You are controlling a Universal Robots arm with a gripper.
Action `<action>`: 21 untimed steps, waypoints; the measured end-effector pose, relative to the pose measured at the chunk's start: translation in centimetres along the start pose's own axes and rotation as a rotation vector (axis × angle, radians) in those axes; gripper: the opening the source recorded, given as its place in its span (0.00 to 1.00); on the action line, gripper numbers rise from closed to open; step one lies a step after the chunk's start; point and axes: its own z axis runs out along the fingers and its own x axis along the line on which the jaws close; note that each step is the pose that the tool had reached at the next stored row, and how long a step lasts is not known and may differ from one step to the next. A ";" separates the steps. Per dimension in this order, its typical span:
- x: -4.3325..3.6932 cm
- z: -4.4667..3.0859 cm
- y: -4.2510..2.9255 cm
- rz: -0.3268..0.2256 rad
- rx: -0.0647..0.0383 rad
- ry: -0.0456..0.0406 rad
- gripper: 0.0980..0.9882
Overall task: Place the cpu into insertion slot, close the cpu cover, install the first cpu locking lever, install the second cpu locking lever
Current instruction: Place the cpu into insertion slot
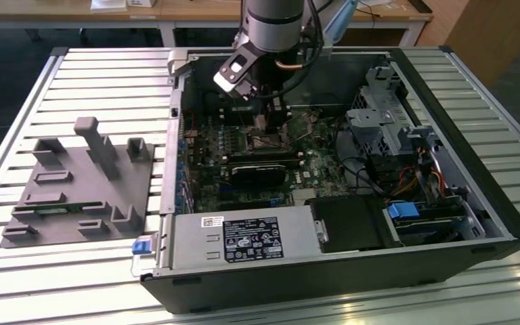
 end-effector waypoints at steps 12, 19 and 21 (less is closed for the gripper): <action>0.08 1.67 -0.07 0.000 0.000 0.0000 0.49; 0.14 2.51 -0.10 0.000 0.000 0.0001 0.49; 0.14 2.71 -0.11 0.002 0.000 -0.0001 0.49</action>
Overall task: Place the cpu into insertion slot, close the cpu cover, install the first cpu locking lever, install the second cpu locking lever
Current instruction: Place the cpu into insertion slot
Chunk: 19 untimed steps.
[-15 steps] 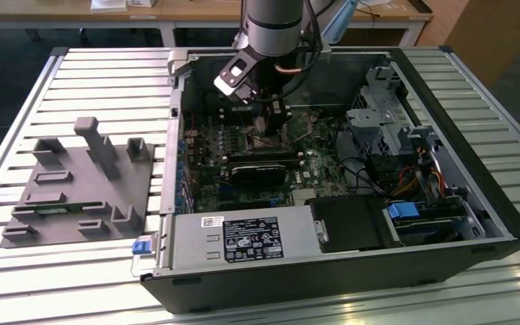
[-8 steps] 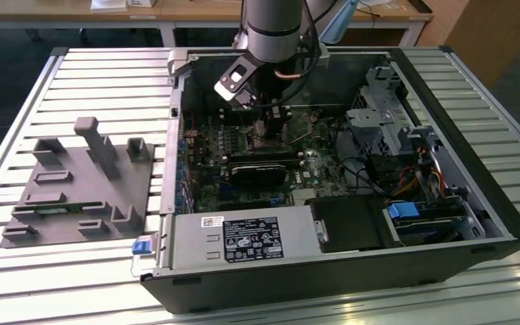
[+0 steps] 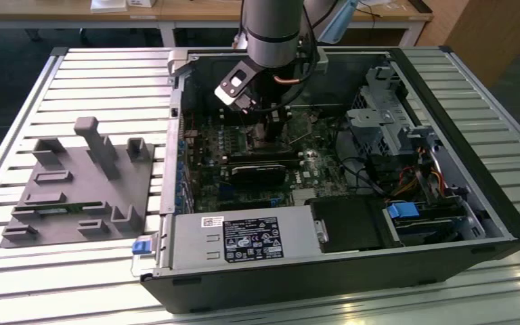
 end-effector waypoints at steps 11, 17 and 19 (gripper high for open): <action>-0.01 0.87 -0.04 0.011 0.000 -0.0004 0.49; -0.03 1.34 -0.06 0.014 0.000 -0.0006 0.49; -0.03 1.48 -0.06 0.015 0.000 -0.0008 0.49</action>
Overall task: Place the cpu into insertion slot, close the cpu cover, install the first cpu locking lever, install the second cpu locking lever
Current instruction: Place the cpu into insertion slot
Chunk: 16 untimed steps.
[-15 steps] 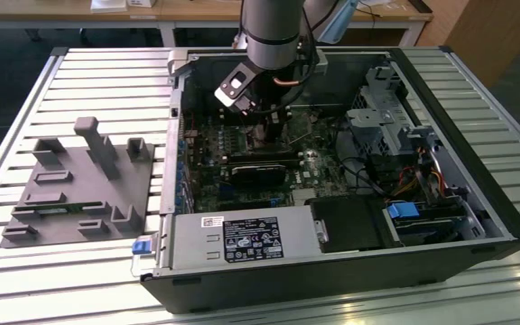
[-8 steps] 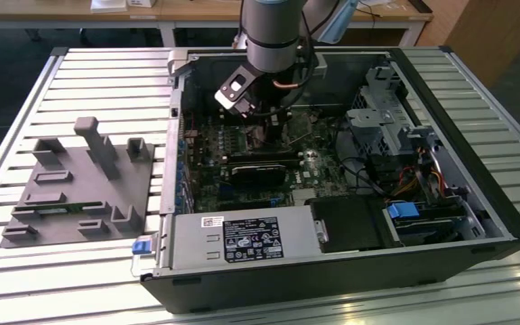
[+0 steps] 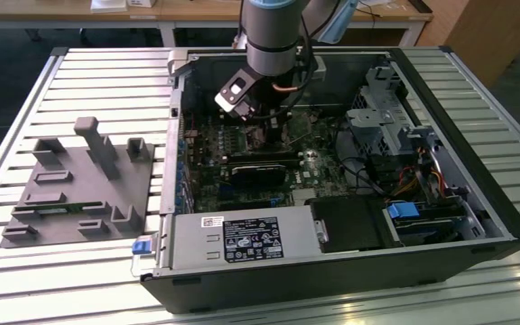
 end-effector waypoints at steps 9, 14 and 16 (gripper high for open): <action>0.14 0.34 -0.01 0.003 0.000 -0.0009 0.49; 0.32 0.55 -0.02 0.006 0.000 -0.0009 0.49; 0.31 0.69 -0.03 0.007 0.000 -0.0012 0.49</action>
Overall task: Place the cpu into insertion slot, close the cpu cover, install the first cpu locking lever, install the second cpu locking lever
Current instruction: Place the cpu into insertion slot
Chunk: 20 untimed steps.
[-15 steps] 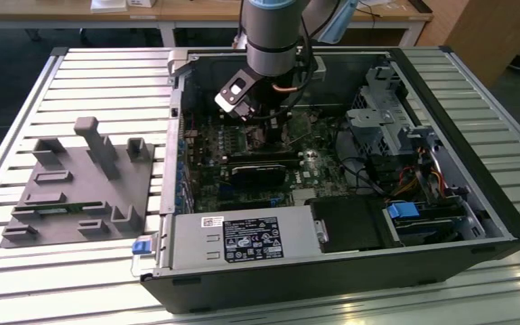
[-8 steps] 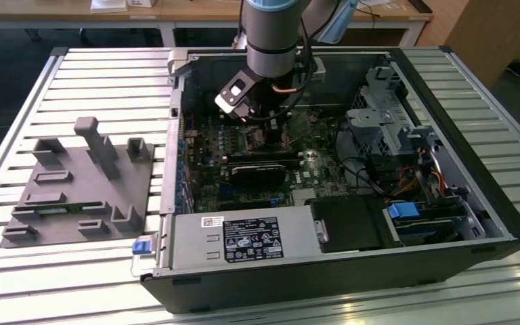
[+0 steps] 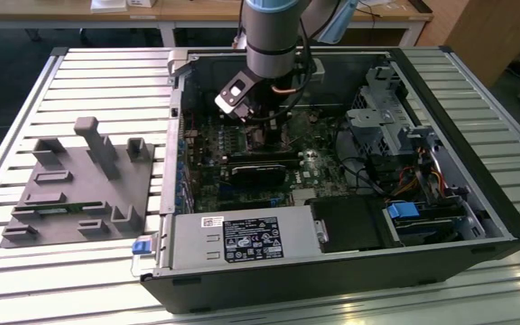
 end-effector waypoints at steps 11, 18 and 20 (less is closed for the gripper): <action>0.01 0.12 -0.01 0.001 0.000 0.0000 0.49; 0.02 0.12 -0.03 0.001 0.000 0.0000 0.49; 0.02 0.14 -0.08 0.001 0.000 0.0005 0.49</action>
